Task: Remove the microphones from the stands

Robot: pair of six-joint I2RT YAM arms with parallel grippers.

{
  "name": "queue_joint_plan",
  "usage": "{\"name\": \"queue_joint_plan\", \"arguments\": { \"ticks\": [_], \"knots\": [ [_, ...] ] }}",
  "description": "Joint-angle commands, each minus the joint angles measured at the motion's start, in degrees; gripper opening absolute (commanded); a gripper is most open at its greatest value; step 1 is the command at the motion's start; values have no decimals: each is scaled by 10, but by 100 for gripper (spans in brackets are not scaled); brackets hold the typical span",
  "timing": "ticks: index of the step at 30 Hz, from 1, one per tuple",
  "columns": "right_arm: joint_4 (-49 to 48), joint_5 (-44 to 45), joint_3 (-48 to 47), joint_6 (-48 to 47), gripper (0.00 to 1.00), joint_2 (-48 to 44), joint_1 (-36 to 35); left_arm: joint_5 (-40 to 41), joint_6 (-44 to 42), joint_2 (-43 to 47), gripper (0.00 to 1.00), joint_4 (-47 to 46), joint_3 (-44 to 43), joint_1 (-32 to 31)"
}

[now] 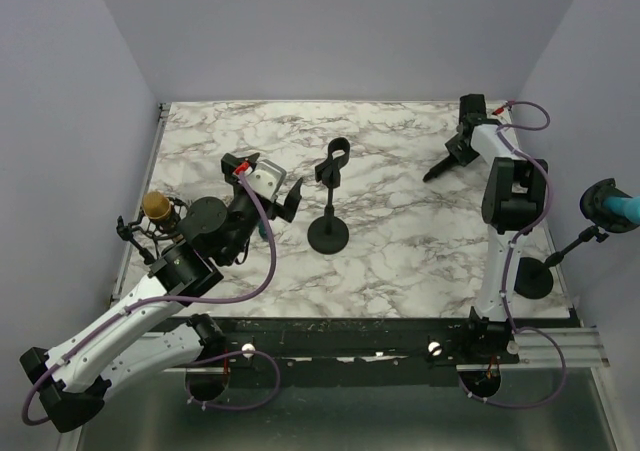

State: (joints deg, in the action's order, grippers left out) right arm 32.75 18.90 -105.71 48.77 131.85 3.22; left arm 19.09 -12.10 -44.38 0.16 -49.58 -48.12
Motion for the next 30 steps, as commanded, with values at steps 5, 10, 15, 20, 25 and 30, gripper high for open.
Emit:
{"name": "queue_joint_plan", "arguments": {
  "ticks": [5,10,15,20,25,30],
  "knots": [
    [1,-13,28,-7,44,32,2,19,-13,7,97,-16,3,-1],
    [-3,-12,46,-7,61,24,3,19,-14,6,97,-14,3,-1],
    [-30,-12,76,-23,74,5,2,20,-15,14,97,-9,-1,-2],
    [-28,-19,71,-45,84,-4,1,23,-18,17,97,-10,0,-1],
    [-22,-17,72,-69,95,-29,0,22,-17,18,96,-10,0,-1],
    [-51,10,113,-106,100,-94,-13,17,-13,14,96,-7,-2,-1]
  ]
}}
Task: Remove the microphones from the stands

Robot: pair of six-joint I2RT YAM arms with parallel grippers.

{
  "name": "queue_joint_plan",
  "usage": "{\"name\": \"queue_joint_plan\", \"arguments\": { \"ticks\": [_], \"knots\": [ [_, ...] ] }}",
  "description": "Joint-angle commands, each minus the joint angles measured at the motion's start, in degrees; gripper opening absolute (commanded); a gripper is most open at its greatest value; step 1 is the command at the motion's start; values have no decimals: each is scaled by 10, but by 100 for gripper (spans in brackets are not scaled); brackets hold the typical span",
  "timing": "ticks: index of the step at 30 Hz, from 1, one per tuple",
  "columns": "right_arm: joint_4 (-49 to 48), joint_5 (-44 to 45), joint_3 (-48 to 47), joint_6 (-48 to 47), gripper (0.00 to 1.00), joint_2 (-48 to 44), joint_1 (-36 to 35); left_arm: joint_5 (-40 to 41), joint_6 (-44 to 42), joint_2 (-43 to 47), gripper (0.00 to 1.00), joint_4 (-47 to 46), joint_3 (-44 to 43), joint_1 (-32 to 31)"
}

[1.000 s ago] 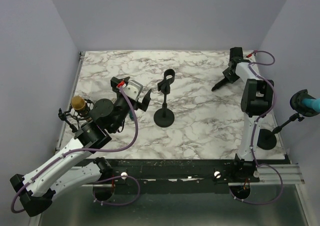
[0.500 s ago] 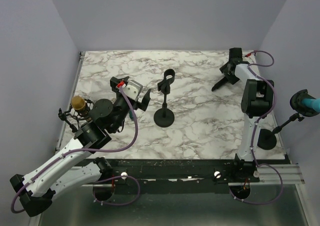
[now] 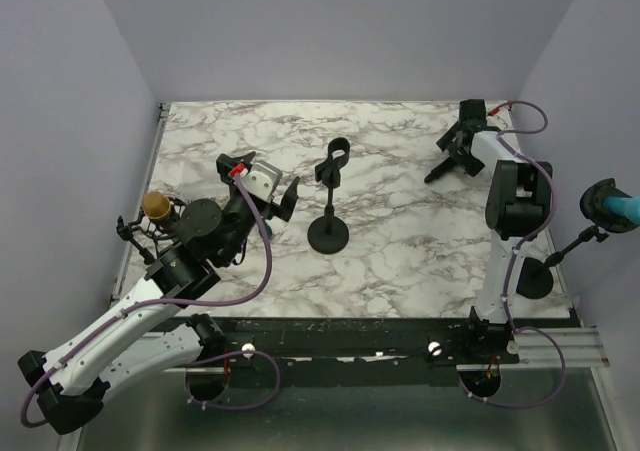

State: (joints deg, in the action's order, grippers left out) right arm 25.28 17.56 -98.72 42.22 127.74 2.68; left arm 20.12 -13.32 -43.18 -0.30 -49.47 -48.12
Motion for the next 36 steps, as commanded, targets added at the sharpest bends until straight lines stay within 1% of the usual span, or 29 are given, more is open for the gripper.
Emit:
{"name": "queue_joint_plan", "arguments": {
  "ticks": [1,7,11,14,17,18,21,23,25,27,29,31,34,36],
  "knots": [
    [16,29,54,-45,100,-68,-11,5,0,1,96,-1,-3,-1],
    [2,59,129,-56,100,-160,-26,4,-1,-7,96,-3,0,-1],
    [-32,35,221,-70,100,-245,-71,12,-7,-2,97,-4,-1,-1],
    [-45,12,279,-67,100,-304,-124,15,-2,6,98,-8,-2,-1],
    [-62,-79,329,-67,100,-352,-166,3,33,2,99,1,-25,-1],
    [-69,-113,346,-67,100,-374,-175,-3,45,-2,99,23,-42,-1],
    [-119,-267,398,-64,100,-437,-186,-35,92,-21,99,68,-107,0],
    [-133,-348,416,-65,100,-479,-187,-55,106,-32,99,85,-154,1],
    [-127,-391,419,-65,100,-521,-188,-59,109,-40,99,85,-181,3],
    [-121,-411,412,-58,100,-570,-187,-56,107,-46,99,75,-194,9],
    [-122,-444,396,-40,100,-609,-188,-49,102,-47,99,60,-188,18],
    [-151,-499,386,1,100,-633,-187,-47,103,-39,98,37,-159,33],
    [-213,-595,380,83,100,-634,-188,-64,109,-19,98,6,-102,59],
    [-262,-636,384,144,100,-620,-193,-72,111,-6,99,-27,-64,71]
  ]
}}
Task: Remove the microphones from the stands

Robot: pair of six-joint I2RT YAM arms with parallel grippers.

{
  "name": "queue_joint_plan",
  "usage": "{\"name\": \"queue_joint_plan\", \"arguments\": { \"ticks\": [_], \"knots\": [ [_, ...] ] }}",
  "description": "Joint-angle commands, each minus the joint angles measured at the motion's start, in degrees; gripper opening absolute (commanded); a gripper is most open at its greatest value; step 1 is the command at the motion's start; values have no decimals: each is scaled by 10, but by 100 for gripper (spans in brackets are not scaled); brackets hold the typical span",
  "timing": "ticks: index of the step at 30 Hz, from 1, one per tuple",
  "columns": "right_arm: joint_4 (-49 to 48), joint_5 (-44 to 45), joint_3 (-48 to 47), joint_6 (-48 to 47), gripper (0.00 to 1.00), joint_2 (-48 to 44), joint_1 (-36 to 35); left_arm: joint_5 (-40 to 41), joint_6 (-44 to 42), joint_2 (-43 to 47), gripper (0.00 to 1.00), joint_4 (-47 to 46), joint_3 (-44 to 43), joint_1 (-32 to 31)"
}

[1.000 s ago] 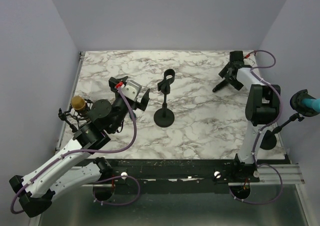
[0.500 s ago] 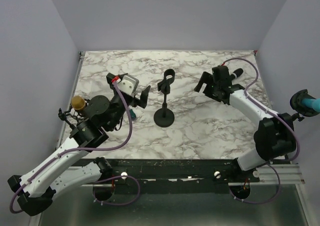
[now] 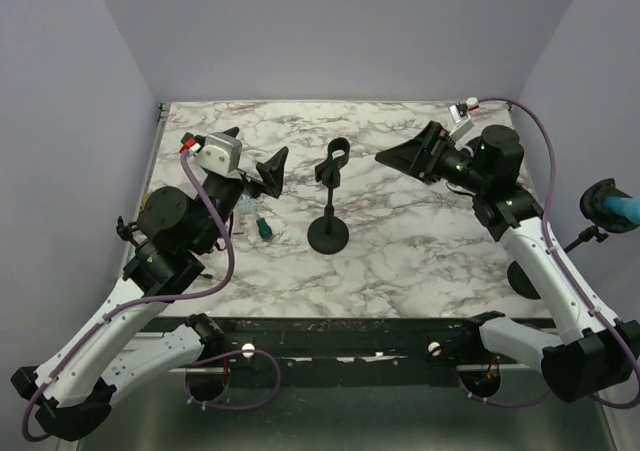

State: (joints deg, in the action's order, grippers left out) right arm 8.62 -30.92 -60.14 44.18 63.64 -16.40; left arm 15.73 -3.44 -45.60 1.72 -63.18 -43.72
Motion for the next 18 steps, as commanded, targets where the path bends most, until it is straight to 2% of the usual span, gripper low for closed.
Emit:
{"name": "queue_joint_plan", "arguments": {
  "ticks": [1,10,18],
  "knots": [
    [-115,-157,0,141,100,26,-9,-30,10,23,99,-57,85,33],
    [-124,-114,-14,186,100,85,-78,-18,-41,31,97,-67,114,23],
    [-157,-94,-20,209,100,129,-120,24,-119,59,96,-115,153,-26]
  ]
}}
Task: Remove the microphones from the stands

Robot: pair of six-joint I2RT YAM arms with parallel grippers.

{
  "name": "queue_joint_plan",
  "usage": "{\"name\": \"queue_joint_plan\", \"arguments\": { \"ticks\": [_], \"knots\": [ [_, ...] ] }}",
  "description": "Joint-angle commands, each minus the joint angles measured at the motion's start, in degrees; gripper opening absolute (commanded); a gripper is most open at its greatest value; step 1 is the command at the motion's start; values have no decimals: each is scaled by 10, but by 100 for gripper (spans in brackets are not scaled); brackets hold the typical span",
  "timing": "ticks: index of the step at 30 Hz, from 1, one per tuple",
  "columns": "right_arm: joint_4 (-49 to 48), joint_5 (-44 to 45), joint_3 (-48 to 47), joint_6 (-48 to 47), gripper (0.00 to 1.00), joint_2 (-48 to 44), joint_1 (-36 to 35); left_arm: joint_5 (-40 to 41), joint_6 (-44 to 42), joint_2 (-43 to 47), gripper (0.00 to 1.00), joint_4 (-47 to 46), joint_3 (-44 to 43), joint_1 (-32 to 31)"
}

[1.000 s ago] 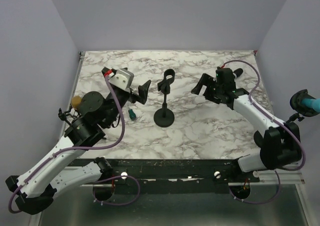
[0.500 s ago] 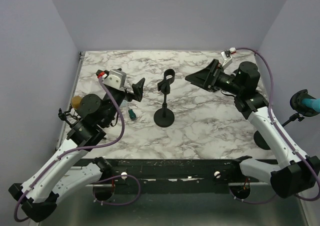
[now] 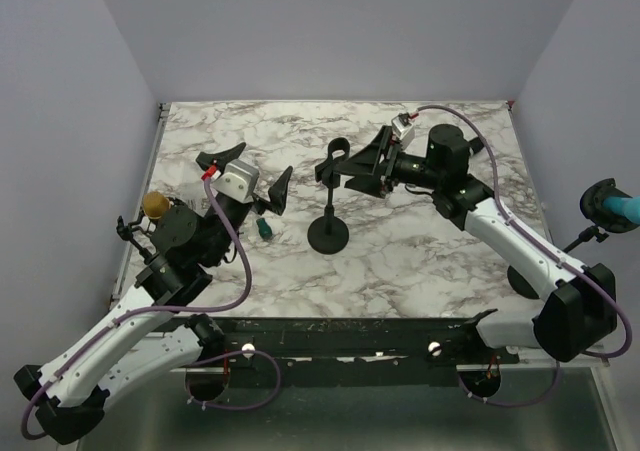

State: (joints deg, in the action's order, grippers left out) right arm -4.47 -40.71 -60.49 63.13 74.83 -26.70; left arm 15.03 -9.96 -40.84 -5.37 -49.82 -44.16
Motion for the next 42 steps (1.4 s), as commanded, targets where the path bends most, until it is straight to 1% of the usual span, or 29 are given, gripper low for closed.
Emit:
{"name": "queue_joint_plan", "arguments": {
  "ticks": [1,8,11,13,16,19,21,26,31,35,42],
  "knots": [
    [-26,6,-21,20,100,23,-20,32,-57,10,96,-45,20,-24],
    [-52,19,-13,43,92,46,-38,35,-60,11,96,-44,20,-28],
    [-55,32,-9,47,85,46,-39,36,-60,15,96,-46,21,-28],
    [-56,39,-9,47,83,48,-39,36,-60,16,96,-47,22,-29],
    [-59,40,-12,55,74,53,-39,35,-60,16,96,-46,22,-30],
    [-85,28,-7,76,66,58,-38,36,-60,17,96,-45,22,-31],
    [-96,24,-2,86,63,58,-39,37,-61,17,96,-46,22,-31],
    [-82,29,3,78,56,49,-39,37,-61,14,96,-46,22,-32],
    [-72,33,18,70,42,54,-39,35,-60,9,96,-45,22,-33],
    [-71,38,31,64,38,55,-38,37,-60,6,96,-45,22,-33],
    [-64,67,75,59,36,57,-39,37,-60,3,96,-46,24,-34]
  ]
}}
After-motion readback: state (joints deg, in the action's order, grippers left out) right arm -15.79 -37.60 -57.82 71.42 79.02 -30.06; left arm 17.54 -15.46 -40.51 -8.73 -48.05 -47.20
